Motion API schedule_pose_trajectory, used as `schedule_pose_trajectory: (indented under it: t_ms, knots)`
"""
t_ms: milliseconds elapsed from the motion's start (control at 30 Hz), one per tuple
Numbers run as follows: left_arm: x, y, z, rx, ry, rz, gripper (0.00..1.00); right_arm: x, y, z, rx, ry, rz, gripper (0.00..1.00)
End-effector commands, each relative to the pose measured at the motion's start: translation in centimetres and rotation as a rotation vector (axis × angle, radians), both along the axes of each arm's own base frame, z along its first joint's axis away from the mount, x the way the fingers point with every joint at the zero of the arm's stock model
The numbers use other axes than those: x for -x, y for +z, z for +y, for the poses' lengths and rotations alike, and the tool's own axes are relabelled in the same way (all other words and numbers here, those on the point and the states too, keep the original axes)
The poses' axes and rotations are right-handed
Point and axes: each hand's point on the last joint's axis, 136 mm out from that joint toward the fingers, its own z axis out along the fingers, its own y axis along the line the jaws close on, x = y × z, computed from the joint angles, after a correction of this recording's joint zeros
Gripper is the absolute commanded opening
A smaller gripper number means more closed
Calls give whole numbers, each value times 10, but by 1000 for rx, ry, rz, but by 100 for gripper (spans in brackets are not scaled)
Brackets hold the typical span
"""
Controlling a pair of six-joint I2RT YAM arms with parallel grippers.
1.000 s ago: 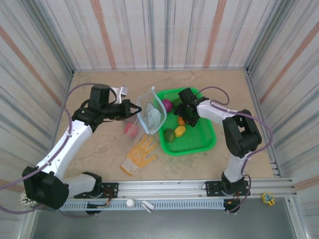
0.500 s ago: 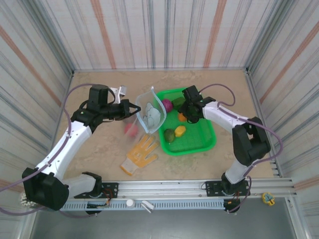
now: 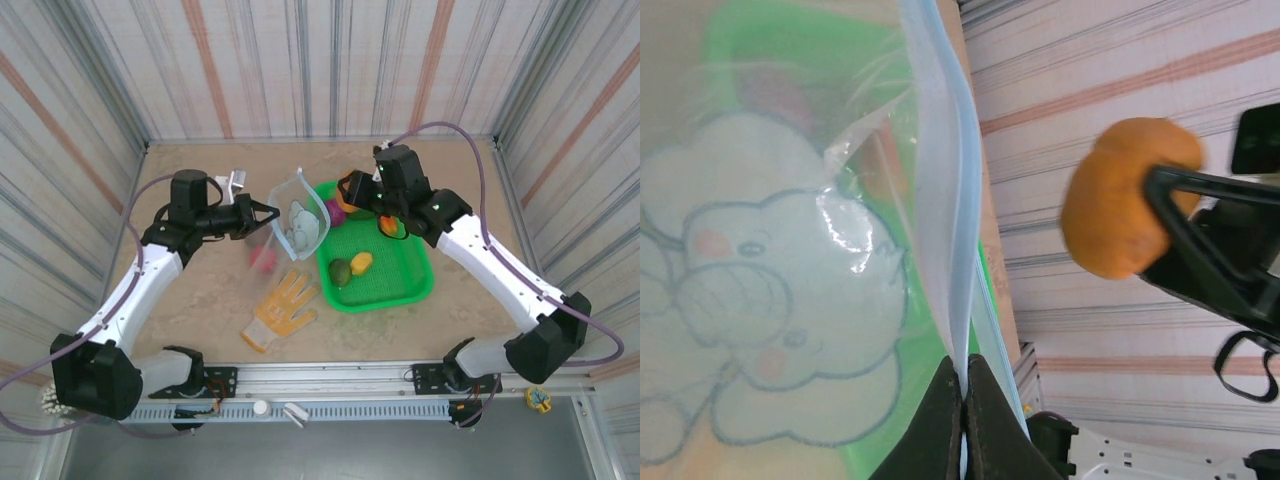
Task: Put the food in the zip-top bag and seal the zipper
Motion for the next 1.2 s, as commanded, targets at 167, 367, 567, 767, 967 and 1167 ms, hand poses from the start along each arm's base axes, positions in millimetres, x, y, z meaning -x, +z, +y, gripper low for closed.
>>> schedule_pose_trajectory:
  t_ms: [167, 367, 567, 767, 967, 1167]
  knots:
    - [4, 8, -5, 28, -33, -22, 0, 19, -12, 81, -8, 326, 54, 58]
    - [6, 12, -4, 27, -33, -42, 0, 24, -49, 110, 23, 370, 129, 58]
    - [7, 17, -4, 26, -33, -63, 0, 33, -72, 137, 64, 427, 182, 58]
    - [7, 16, -1, 1, -17, -74, 0, 31, -85, 137, 116, 400, 208, 81]
    - [6, 14, -1, 0, -16, -65, 0, 31, -74, 126, 108, 386, 176, 84]
    - [5, 10, 1, -18, -6, -57, 0, 26, -47, 108, 71, 360, 126, 76]
